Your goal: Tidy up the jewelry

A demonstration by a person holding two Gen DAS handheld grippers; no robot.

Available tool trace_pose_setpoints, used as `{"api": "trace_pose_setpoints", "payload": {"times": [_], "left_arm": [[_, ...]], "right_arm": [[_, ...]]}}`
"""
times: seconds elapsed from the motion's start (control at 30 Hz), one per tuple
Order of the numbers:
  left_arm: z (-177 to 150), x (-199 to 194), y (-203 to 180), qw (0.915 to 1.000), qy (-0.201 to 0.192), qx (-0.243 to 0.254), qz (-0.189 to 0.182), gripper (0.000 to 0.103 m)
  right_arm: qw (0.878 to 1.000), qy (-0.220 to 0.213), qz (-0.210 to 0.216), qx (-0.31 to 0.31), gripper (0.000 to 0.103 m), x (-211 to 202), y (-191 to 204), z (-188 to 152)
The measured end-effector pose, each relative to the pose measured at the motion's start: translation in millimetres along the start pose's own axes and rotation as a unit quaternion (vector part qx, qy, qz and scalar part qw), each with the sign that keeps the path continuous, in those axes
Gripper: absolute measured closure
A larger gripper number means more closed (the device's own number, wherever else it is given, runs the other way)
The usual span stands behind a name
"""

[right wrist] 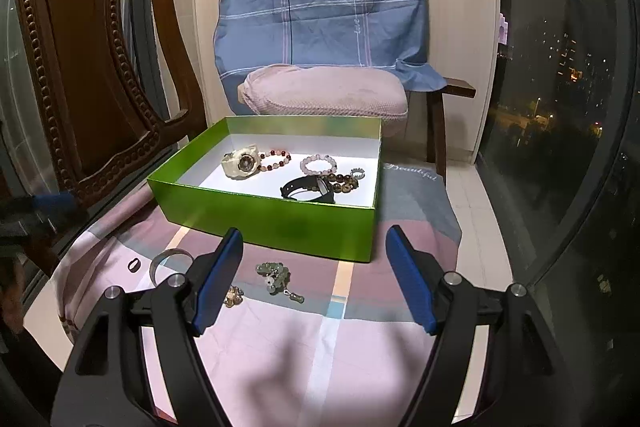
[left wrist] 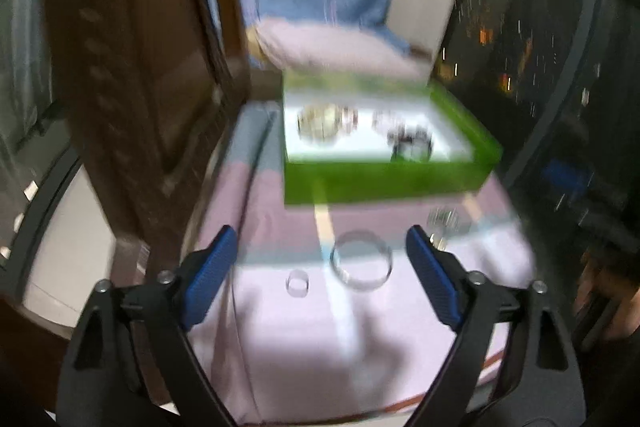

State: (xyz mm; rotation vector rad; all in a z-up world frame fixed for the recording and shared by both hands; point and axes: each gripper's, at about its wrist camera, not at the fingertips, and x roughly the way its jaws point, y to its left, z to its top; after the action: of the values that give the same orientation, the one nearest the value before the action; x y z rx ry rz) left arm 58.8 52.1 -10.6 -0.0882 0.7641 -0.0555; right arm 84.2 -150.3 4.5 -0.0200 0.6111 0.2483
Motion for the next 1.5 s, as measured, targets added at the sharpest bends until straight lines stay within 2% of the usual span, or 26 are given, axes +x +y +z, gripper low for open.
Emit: {"api": "trace_pose_setpoints", "payload": {"times": [0.13,0.33,0.53,0.67,0.77,0.83,1.0,1.07,1.17,1.23,1.33,1.4,1.5], "left_arm": [[-16.7,28.6,-7.9,0.998,0.052,0.027,0.025,0.05],[-30.2,55.7,-3.9,0.9947,0.083,0.027,0.053,0.056],[-33.4,69.4,1.1,0.9933,0.088,0.02,0.072,0.062],[-31.3,74.7,3.3,0.9944,0.081,0.01,0.067,0.065],[-30.0,76.8,2.4,0.9945,0.083,0.005,0.063,0.073],[-29.9,76.2,-0.7,0.9946,0.084,0.009,0.061,0.084],[-29.2,75.7,-3.2,0.9947,0.085,0.009,0.057,0.085],[-25.5,63.6,-5.0,0.9966,0.062,0.011,0.054,0.085],[-12.3,30.9,-13.3,0.9991,-0.001,0.013,0.041,0.085],[-2.8,2.5,-17.3,0.9982,-0.052,0.01,0.028,0.085],[5.6,-29.9,-23.1,0.9939,-0.108,0.011,0.016,0.085],[7.2,-43.2,-28.1,0.9916,-0.128,0.013,0.014,0.085],[8.3,-45.8,-32.1,0.9915,-0.128,0.02,0.006,0.085]], "right_arm": [[1.0,0.003,0.005,0.002,0.031,-2.3,-1.8,0.4],[1.0,0.006,0.013,0.002,0.031,-4.9,-1.3,-0.1],[1.0,0.003,0.016,0.007,0.031,-8.3,-4.0,0.5],[1.0,0.002,0.017,0.007,0.031,-9.6,-3.7,0.7],[1.0,0.003,0.018,0.006,0.031,-10.6,-3.9,0.0],[1.0,0.003,0.016,0.007,0.031,-10.7,-4.3,-0.3],[1.0,0.004,0.016,0.01,0.031,-10.1,-5.6,-0.1],[1.0,0.004,0.016,0.008,0.031,-9.9,-5.6,0.1],[1.0,0.006,0.015,0.007,0.031,-8.3,-5.2,-0.9],[1.0,0.01,0.012,0.004,0.031,-5.8,-4.3,-2.4],[1.0,0.027,0.007,-0.004,0.031,2.7,-1.0,-6.3],[0.999,0.044,0.004,-0.013,0.031,11.6,2.1,-10.6],[0.996,0.078,-0.002,-0.03,0.031,34.0,10.9,-18.8]]}}
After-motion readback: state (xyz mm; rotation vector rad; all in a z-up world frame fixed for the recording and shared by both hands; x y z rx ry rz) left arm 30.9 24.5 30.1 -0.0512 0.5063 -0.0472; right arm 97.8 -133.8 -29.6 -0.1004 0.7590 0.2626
